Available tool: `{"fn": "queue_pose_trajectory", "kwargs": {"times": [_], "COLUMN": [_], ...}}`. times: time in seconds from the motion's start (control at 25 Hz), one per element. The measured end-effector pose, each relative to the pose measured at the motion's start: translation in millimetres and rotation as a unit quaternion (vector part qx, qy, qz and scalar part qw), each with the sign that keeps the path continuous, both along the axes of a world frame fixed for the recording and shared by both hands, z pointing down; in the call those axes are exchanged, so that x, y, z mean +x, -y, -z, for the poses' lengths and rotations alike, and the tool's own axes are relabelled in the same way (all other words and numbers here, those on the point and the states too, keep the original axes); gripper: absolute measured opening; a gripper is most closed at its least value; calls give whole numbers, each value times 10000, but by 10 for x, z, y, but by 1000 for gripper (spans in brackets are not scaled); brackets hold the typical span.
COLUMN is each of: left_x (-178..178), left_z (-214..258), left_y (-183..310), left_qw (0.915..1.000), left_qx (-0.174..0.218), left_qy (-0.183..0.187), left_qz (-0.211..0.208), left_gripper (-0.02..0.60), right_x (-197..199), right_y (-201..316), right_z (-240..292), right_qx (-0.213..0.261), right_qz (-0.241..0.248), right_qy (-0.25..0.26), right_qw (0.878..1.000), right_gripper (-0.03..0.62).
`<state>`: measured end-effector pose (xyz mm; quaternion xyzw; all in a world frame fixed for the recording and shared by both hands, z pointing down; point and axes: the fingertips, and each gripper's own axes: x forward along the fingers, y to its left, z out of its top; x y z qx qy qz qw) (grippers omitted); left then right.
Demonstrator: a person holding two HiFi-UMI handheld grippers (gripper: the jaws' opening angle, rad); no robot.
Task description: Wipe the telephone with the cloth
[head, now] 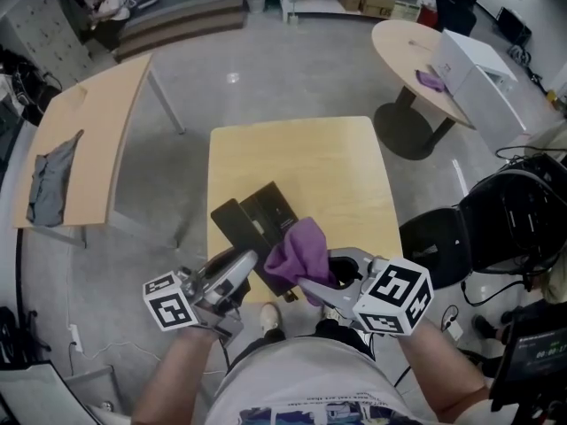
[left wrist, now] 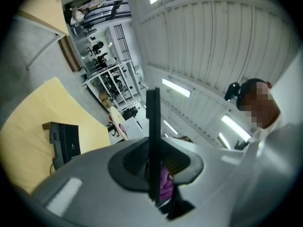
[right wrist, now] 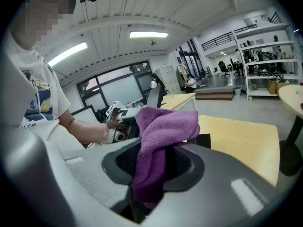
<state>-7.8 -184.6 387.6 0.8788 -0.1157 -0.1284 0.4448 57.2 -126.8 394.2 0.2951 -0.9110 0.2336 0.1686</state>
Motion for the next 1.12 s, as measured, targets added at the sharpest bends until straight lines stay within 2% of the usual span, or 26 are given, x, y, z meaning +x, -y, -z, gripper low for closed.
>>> {"fn": "queue_pose_trajectory", "kwargs": {"times": [0.28,0.52,0.84,1.12], "left_x": [-94,-148,-122,-46], "left_z": [-69,-277,-826,-1315], "left_y": [94,186,307,457], "left_qw": [9998,9995,9960,9932], "left_qx": [-143,-256,-833,-1103], "left_qy": [-86,38,-89,-81], "left_qz": [98,170,302,358], "left_gripper": [86,86,86,86], "right_x": [108,270,391,501], "right_y": [-289,-435,-519,-561], "right_z": [-267,-347,-312,-265], "right_qx": [-337,-462,-526,-597], "right_qz": [-301,-699,-974,-1056], "right_qy": [-129,-176,-211,-364], "right_qw": [9989,9963,9936,9919], "right_gripper": [115,115,115,115]}}
